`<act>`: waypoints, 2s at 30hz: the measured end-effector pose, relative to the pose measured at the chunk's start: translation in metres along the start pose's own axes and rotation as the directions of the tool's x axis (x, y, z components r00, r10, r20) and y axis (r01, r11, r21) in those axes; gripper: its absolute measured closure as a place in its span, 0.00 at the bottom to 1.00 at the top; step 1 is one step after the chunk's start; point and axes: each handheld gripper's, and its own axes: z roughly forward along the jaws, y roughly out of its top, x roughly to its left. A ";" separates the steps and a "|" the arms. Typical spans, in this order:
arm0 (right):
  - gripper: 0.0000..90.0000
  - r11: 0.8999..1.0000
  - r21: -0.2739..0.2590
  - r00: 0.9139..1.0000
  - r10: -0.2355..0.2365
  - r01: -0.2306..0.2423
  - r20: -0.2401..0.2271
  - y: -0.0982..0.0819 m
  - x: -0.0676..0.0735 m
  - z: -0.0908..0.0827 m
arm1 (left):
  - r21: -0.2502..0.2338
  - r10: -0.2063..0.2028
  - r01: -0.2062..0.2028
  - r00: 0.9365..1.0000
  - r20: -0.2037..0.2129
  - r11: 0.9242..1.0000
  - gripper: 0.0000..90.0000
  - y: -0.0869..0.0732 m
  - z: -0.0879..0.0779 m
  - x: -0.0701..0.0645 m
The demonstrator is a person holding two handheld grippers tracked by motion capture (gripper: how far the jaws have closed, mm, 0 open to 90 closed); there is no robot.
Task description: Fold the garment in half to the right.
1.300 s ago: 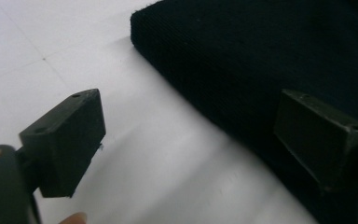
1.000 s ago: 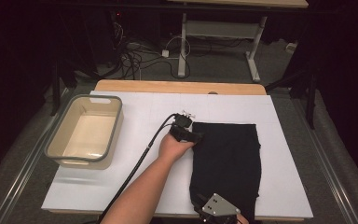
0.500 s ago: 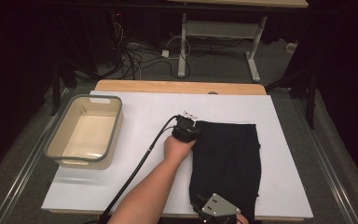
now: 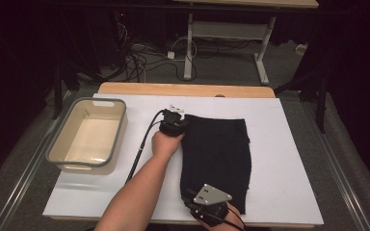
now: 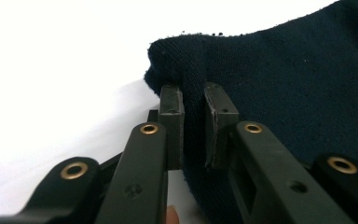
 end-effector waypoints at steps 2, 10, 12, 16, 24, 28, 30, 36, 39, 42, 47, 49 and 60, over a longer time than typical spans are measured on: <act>0.80 1.000 -0.005 1.000 0.005 -0.005 -0.015 0.007 0.000 0.009 | 0.002 -0.008 0.008 1.000 -0.027 1.000 0.86 0.000 -0.004 0.012; 0.79 0.999 -0.033 0.997 0.025 -0.028 -0.079 0.037 0.010 0.045 | 0.010 -0.029 0.030 0.993 -0.116 0.999 0.86 -0.002 -0.017 0.045; 0.78 0.999 -0.032 0.996 0.026 -0.029 -0.091 0.040 0.012 0.053 | 0.014 -0.028 0.030 0.992 -0.119 0.999 0.86 -0.003 -0.017 0.047; 0.62 0.996 -0.060 0.986 0.057 -0.067 -0.157 0.039 0.010 0.051 | 0.052 -0.031 0.035 0.996 -0.088 0.998 0.70 -0.008 -0.019 0.046; 0.54 0.992 -0.095 0.988 0.071 -0.084 -0.138 0.020 0.002 0.006 | 0.004 -0.013 0.013 0.999 -0.044 1.000 0.46 -0.031 -0.046 0.025; 0.51 0.993 -0.072 0.994 0.091 -0.095 -0.065 -0.002 -0.009 -0.015 | -0.016 0.028 -0.028 1.000 -0.002 0.999 0.45 -0.051 -0.060 0.014; 0.51 0.994 -0.055 0.995 0.094 -0.095 -0.024 -0.013 -0.014 -0.025 | -0.002 0.051 -0.051 0.998 0.034 0.999 0.45 -0.063 -0.066 0.009; 0.47 0.993 -0.032 0.991 0.117 -0.115 0.066 -0.043 -0.026 -0.055 | -0.030 0.090 -0.088 0.992 0.084 0.996 0.43 -0.101 -0.097 -0.004; 0.48 0.994 -0.001 0.988 0.111 -0.112 0.105 -0.054 -0.032 -0.064 | -0.038 0.120 -0.116 0.986 0.117 0.992 0.42 -0.119 -0.115 -0.011; 0.49 0.991 0.004 0.985 0.129 -0.130 0.113 -0.060 -0.037 -0.070 | -0.047 0.150 -0.145 0.978 0.142 0.988 0.41 -0.134 -0.133 -0.019; 0.49 0.994 0.010 0.987 0.109 -0.111 0.120 -0.057 -0.038 -0.069 | -0.056 0.178 -0.171 0.969 0.171 0.984 0.35 -0.157 -0.154 -0.032; 0.48 0.994 0.014 0.988 0.107 -0.109 0.112 -0.054 -0.038 -0.065 | -0.047 0.177 -0.171 0.966 0.190 0.984 0.32 -0.163 -0.158 -0.035; 0.40 0.987 0.101 0.988 0.118 -0.128 0.102 -0.042 -0.045 -0.040 | 0.068 0.253 -0.268 0.950 0.181 0.961 0.16 -0.176 -0.154 -0.055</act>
